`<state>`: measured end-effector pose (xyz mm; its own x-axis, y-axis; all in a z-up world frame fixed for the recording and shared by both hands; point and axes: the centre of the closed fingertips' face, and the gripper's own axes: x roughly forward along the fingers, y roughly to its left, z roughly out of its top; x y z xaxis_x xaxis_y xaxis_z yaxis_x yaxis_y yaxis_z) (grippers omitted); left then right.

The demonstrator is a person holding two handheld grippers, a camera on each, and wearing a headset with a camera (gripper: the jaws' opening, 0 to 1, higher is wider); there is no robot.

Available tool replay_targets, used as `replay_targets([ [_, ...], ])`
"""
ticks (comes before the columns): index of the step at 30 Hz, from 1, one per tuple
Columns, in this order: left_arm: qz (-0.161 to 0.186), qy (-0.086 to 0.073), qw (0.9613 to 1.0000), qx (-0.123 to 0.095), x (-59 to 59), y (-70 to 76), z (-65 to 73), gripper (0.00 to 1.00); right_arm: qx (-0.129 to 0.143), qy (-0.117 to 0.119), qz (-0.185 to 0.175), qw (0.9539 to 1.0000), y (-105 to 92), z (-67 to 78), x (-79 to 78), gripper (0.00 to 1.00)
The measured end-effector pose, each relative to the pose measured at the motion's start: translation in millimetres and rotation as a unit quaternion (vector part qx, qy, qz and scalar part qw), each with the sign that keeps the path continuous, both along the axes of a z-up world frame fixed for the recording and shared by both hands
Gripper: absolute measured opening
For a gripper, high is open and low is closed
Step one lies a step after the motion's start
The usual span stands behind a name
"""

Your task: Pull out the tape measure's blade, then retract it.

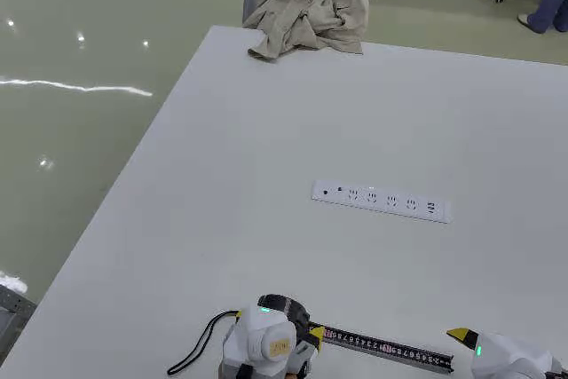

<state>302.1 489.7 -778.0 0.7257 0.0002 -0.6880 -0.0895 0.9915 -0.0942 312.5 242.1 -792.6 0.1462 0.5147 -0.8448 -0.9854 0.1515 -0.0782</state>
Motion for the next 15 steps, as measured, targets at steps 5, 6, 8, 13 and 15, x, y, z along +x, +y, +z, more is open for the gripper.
replay_targets([
  [5,0.002,0.002,1.0,0.0,2.4,2.2,-2.4,0.76,-0.007,0.005,0.009,0.9999,0.2,-4.7,2.8,0.6],
  [6,0.004,0.001,1.0,-0.002,3.2,3.0,-2.6,0.76,-0.007,0.007,0.01,0.9999,1.0,-5.5,3.5,0.6],
  [8,0.004,0.002,1.0,-0.001,3.9,3.5,-2.8,0.76,-0.009,0.007,0.012,0.9999,1.4,-6.6,4.8,0.59],
  [13,0.004,0.002,1.0,-0.001,6.1,5.1,-3.5,0.75,-0.014,0.012,0.019,0.9997,1.2,-9.5,7.7,0.56],
  [15,0.005,0.003,1.0,-0.001,6.8,6.0,-5.4,0.75,-0.015,0.014,0.021,0.9996,0.6,-10.1,8.1,0.55],
])
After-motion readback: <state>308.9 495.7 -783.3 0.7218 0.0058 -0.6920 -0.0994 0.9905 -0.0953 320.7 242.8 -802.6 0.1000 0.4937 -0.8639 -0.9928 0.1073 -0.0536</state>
